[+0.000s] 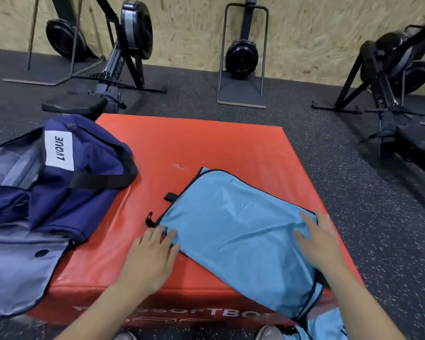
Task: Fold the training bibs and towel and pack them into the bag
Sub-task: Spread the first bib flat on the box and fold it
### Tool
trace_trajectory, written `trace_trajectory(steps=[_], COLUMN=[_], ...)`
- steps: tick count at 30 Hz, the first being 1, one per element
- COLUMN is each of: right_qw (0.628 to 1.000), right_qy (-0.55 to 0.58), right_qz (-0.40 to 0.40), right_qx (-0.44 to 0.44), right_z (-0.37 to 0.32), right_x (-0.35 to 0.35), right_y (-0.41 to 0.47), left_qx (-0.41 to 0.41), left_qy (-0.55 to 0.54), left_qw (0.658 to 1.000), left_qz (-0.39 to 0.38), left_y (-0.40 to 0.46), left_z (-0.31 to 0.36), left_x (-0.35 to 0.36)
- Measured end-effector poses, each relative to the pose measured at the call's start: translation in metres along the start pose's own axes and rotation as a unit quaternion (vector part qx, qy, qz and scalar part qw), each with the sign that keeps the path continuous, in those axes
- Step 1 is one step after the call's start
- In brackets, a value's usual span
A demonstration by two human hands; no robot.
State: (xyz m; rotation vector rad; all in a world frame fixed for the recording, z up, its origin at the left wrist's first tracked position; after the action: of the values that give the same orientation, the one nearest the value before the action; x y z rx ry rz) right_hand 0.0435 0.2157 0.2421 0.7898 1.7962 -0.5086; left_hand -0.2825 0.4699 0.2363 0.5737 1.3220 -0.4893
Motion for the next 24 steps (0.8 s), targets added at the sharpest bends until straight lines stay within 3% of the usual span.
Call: trace_trajectory(steps=[10,17,21,24], right_qw=[0.991,0.968,0.966,0.963], right_qy=[0.015,0.027,0.034,0.041], right_qz=[-0.056,-0.145,-0.148,-0.158], right_qx=[-0.123,-0.204,-0.211,-0.214], right_z=[-0.028,-0.057,-0.058,-0.056], right_x=[0.028,0.049,0.047,0.048], right_y=[0.032,0.026,0.021,0.017], left_qx=[-0.053,-0.045,-0.033,0.054], left_qy=[0.026,0.040,0.026,-0.063], left_qw=[0.997,0.997,0.998,0.995], left_qz=[-0.056,-0.057,-0.040,-0.057], left_y=[0.164,0.282,0.259,0.180], left_z=[-0.005,0.009,0.014,0.035], left_x=[0.023,0.043,0.040,0.037])
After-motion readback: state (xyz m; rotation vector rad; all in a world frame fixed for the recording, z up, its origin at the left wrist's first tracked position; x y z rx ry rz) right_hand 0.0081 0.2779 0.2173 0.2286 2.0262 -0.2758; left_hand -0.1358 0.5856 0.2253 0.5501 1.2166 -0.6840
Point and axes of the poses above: each hand's wrist, its own y-axis towards the middle knuckle, its own x-axis out of the palm, z = x × y, the point moved 7 cm from there along y, towards the middle knuckle, and after that the axes turned 13 degrees about -x, right-handed, at the moved point
